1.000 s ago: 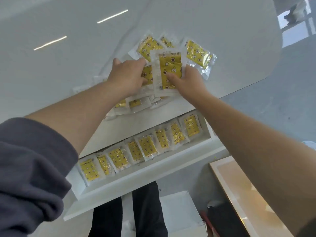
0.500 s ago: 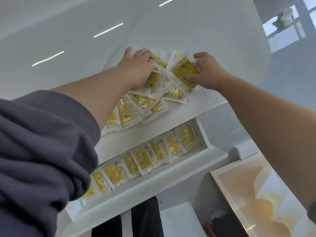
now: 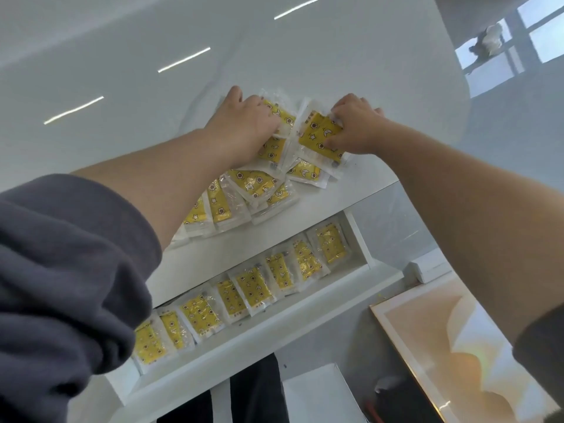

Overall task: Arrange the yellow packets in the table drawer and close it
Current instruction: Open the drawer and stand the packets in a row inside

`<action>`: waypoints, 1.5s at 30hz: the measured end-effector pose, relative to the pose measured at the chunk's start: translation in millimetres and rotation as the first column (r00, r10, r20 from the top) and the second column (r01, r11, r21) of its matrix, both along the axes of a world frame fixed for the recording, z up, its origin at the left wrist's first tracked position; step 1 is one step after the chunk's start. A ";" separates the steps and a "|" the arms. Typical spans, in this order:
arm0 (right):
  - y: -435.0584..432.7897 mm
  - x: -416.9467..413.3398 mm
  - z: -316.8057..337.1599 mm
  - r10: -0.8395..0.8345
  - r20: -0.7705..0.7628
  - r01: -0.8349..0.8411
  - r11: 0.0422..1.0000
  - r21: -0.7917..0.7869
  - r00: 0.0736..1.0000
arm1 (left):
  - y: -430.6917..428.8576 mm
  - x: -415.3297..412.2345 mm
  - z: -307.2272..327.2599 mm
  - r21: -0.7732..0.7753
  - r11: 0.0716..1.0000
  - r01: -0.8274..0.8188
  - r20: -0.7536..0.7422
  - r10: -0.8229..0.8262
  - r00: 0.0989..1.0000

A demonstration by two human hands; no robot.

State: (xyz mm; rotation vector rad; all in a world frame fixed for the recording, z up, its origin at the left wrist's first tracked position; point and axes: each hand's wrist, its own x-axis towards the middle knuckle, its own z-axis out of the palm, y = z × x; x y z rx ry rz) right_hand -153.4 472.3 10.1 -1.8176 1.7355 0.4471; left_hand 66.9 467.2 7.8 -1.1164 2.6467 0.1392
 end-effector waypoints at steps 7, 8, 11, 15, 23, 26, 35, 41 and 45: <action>-0.2 11.8 5.8 -0.046 -0.011 0.044 0.995 -0.095 0.999 | 14.0 9.8 2.5 0.043 0.980 -0.195 -0.186 0.200 0.962; 4.6 13.0 6.4 -0.069 -0.009 0.067 0.987 -0.145 0.998 | 18.2 11.8 5.0 0.055 0.968 -0.245 -0.225 0.251 0.941; 28.8 17.0 16.3 -0.185 0.056 0.194 0.947 -0.255 0.981 | 35.6 19.2 18.1 0.111 0.925 -0.363 -0.360 0.378 0.853; 77.9 29.7 45.4 -0.426 0.286 0.495 0.834 -0.243 0.858 | 78.3 28.9 45.4 0.377 0.783 -0.494 -0.531 0.620 0.577; 204.5 53.3 66.3 -0.590 0.428 0.674 0.736 -0.063 0.685 | 204.1 21.4 50.7 0.840 0.347 -0.417 -0.335 0.936 0.106; 243.2 55.1 41.3 -0.650 0.419 0.713 0.701 0.010 0.633 | 243.8 18.6 19.0 0.871 0.224 -0.438 -0.183 0.974 0.133; 268.7 49.4 -31.5 -0.702 0.256 0.701 0.704 0.114 0.664 | 290.6 12.9 -79.0 0.879 -0.196 -0.435 0.173 0.981 -0.092; 235.9 26.5 -75.3 -0.639 0.219 0.623 0.768 0.146 0.737 | 289.1 -6.4 -126.1 0.856 -0.352 -0.380 0.241 0.920 -0.310; 233.3 16.5 -96.1 -0.621 0.198 0.599 0.784 0.165 0.758 | 288.1 -19.0 -145.7 0.853 -0.374 -0.365 0.247 0.904 -0.348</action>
